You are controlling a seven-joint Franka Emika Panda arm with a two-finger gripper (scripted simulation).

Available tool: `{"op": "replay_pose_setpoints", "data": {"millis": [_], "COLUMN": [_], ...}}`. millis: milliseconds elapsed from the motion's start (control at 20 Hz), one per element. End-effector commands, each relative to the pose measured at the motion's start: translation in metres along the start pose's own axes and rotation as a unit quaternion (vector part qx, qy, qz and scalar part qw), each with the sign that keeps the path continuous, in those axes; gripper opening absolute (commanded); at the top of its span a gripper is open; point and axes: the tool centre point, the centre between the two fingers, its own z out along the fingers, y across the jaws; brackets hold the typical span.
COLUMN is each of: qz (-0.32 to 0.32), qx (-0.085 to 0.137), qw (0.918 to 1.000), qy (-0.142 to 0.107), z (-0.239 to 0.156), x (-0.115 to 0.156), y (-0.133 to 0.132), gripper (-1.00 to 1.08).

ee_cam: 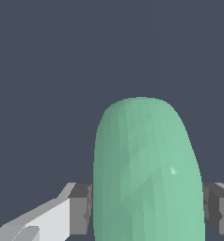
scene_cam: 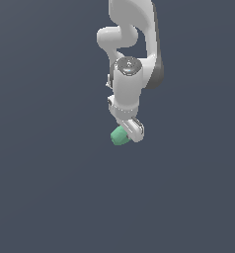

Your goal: Pick up the object and move it to a goal position.

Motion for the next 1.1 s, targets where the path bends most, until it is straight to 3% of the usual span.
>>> {"op": "replay_pose_setpoints", "data": {"millis": [0, 1050], "qz": [0.000, 0.000], "qx": [0.000, 0.000], "qw": [1.0000, 1.0000], "qy": [0.001, 0.001], "z": [-0.024, -0.237], "x": [-0.009, -0.087], "y": [-0.006, -0.067], "gripper": [-1.00, -1.00]}}
